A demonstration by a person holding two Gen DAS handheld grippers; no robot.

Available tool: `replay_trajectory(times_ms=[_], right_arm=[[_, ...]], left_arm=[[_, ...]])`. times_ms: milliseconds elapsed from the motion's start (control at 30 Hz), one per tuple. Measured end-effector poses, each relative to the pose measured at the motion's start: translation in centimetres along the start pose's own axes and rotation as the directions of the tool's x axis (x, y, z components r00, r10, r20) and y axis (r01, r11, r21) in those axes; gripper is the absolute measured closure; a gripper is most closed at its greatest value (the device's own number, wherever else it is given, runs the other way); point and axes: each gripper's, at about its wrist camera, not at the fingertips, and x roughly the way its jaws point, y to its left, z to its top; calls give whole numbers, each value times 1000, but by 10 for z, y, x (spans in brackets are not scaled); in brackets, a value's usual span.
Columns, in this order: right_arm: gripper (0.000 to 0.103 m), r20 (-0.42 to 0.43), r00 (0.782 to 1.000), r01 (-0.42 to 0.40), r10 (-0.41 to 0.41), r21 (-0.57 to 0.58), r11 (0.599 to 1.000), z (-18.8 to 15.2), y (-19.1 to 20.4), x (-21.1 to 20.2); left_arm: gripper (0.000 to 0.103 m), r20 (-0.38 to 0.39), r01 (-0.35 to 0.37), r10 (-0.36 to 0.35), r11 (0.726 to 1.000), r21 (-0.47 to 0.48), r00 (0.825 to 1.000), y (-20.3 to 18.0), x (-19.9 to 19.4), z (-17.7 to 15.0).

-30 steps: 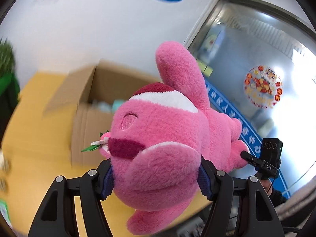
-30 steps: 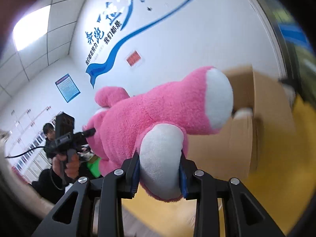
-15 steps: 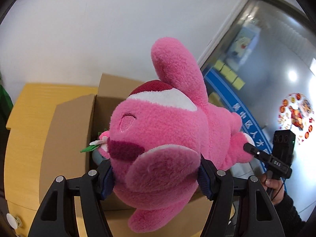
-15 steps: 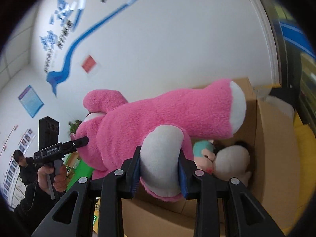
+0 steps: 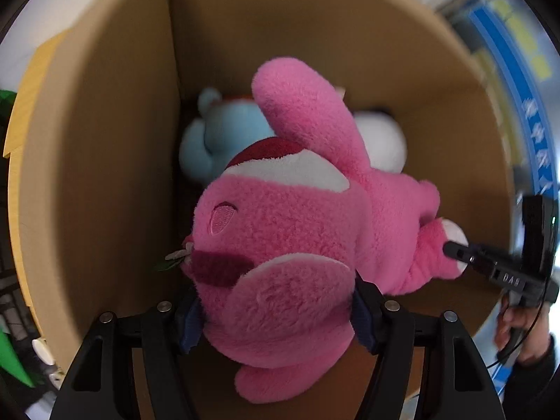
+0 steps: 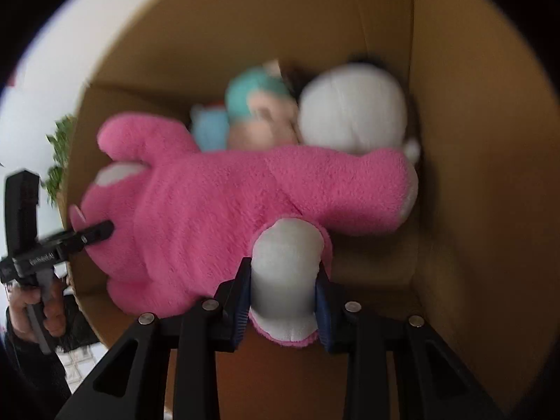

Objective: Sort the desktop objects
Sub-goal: 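Lift and carry the pink bear with the right tool over the box, then lower the bear into the box and open the right tool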

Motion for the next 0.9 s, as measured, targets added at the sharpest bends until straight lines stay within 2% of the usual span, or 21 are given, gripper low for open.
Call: replay_trajectory(times_ms=[100, 333, 400, 500, 533, 600, 733, 800, 867, 900], right_arm=[[72, -55, 998, -14, 15, 22, 1000, 1, -13, 8], [70, -85, 995, 55, -55, 7, 998, 21, -26, 1], [56, -112, 988, 109, -109, -8, 994, 24, -25, 3], [39, -98, 986, 131, -134, -43, 991, 23, -15, -1], [36, -91, 986, 135, -140, -55, 989, 23, -11, -3], [24, -77, 986, 144, -150, -79, 986, 22, -4, -6], [23, -47, 984, 164, -171, -127, 978, 19, 10, -13], [20, -19, 986, 162, -166, -152, 975, 15, 20, -21], [20, 28, 991, 136, -134, -179, 974, 7, 30, -34], [20, 53, 993, 118, -109, -191, 974, 2, 34, -42]], left_arm=[[31, -71, -42, 44, 999, 30, 997, -1, 13, 3], [27, -207, -112, 118, 993, 40, 971, -5, 49, 23], [25, -248, -147, 157, 987, 57, 956, -7, 65, 24], [22, -283, -222, 248, 968, 120, 927, -15, 90, 19], [22, -284, -223, 247, 968, 114, 927, -14, 91, 19], [18, -285, -225, 246, 969, 102, 927, -13, 92, 18], [19, -272, -202, 230, 971, 129, 934, -19, 74, 13], [18, -226, -174, 204, 974, 146, 952, -23, 57, 9], [18, -142, -145, 166, 978, 151, 976, -30, 30, 3], [17, -74, -135, 148, 979, 155, 986, -35, 10, -3]])
